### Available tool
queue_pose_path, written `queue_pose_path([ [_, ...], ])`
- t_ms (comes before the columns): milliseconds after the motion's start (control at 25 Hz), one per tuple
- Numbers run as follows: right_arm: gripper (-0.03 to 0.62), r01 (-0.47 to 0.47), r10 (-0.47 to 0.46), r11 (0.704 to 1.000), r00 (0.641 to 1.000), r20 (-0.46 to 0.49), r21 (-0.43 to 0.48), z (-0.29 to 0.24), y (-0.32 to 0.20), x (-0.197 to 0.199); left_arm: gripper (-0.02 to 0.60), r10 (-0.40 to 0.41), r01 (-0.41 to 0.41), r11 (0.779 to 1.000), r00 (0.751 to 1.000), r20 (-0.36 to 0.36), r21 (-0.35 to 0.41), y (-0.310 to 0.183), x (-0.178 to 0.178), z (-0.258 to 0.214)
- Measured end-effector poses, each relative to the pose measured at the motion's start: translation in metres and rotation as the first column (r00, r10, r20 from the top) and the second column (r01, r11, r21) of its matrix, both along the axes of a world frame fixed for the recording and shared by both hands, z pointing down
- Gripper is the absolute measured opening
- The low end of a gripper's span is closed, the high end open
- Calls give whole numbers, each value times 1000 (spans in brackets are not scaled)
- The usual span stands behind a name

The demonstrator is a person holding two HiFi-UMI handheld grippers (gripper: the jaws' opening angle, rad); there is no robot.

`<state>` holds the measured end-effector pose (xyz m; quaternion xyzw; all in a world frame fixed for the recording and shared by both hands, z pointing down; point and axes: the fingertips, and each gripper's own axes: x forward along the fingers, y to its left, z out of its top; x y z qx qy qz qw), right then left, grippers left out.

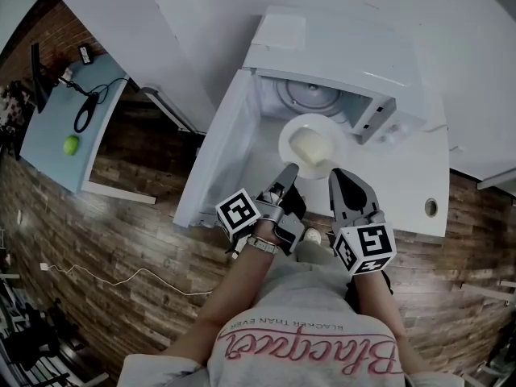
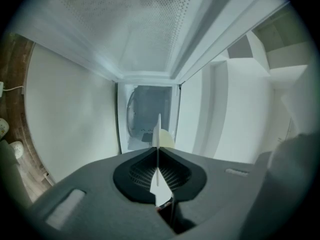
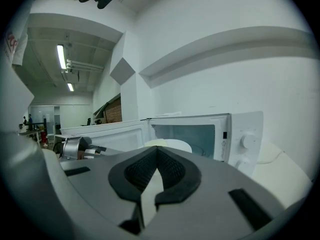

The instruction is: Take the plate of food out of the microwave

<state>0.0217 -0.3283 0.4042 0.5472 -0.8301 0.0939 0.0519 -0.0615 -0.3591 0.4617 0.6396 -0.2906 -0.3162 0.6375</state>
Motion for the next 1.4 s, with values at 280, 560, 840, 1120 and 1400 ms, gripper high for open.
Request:
queue_pose_path([
  [280, 11, -28, 28, 999, 1000, -4, 37, -14, -13, 28, 15, -3, 3, 1000, 1000, -15, 17, -13, 17, -13],
  [560, 11, -15, 15, 998, 1000, 4, 63, -29, -28, 46, 15, -36, 37, 999, 999, -11, 30, -17, 26, -34],
  [840, 11, 28, -26, 994, 999, -22, 105, -44, -32, 50, 15, -53, 52, 998, 998, 28, 39, -17, 28, -54],
  [1120, 11, 38, -32, 988, 999, -40, 151, -60, -30, 57, 15, -60, 58, 997, 998, 28, 56, -15, 33, -69],
  [1400, 11, 36, -23, 980, 997, -72, 193, -75, -26, 61, 15, -48, 46, 994, 999, 13, 103, -12, 42, -86],
])
